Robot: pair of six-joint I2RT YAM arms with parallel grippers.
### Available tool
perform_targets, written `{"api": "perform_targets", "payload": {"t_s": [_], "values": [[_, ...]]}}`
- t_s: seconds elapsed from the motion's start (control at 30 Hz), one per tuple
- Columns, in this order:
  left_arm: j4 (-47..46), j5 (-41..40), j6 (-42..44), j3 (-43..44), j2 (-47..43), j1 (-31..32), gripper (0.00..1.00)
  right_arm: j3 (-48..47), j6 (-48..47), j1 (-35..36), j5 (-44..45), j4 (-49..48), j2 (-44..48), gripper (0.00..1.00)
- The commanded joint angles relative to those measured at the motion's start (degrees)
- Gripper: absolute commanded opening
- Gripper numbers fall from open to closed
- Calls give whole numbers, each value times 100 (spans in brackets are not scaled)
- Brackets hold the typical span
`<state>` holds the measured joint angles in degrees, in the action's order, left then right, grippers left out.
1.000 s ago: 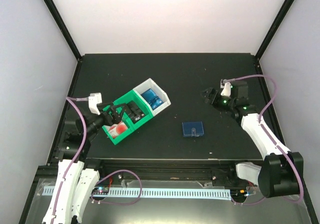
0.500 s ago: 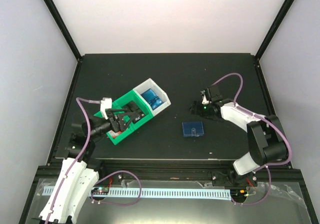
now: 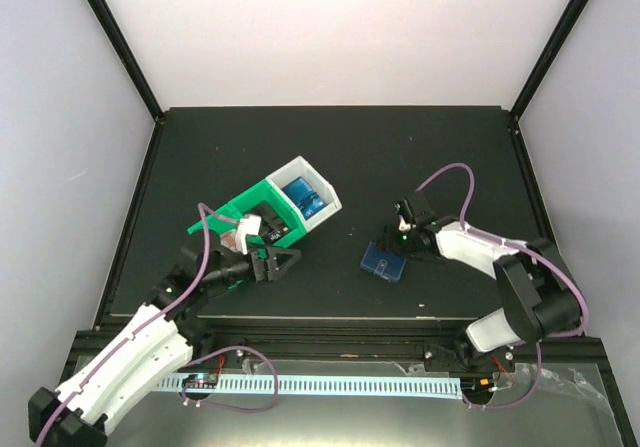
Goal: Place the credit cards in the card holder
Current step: Open the card holder at the center of the board.
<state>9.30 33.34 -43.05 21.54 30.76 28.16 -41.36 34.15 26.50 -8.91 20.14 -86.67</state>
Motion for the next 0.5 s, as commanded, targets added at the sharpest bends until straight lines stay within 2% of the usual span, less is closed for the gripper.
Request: {"api": "perform_targets", "payload": {"t_s": [0.0,0.17,0.33,0.47], "values": [[-350,-673,-262,-54,423,619,99,577,436,39,192,301,531,70],[-707,-1213,-251,-70,1180,1310,99,868,812,42,95,566,1094,70],[-1260,-1348,-163,7,2057,1722,98,1172,1155,82,-809,400,1433,65],[-1549,-1301,-190,194,2768,1923,91,1435,1375,153,-1221,-7,1677,59]]}}
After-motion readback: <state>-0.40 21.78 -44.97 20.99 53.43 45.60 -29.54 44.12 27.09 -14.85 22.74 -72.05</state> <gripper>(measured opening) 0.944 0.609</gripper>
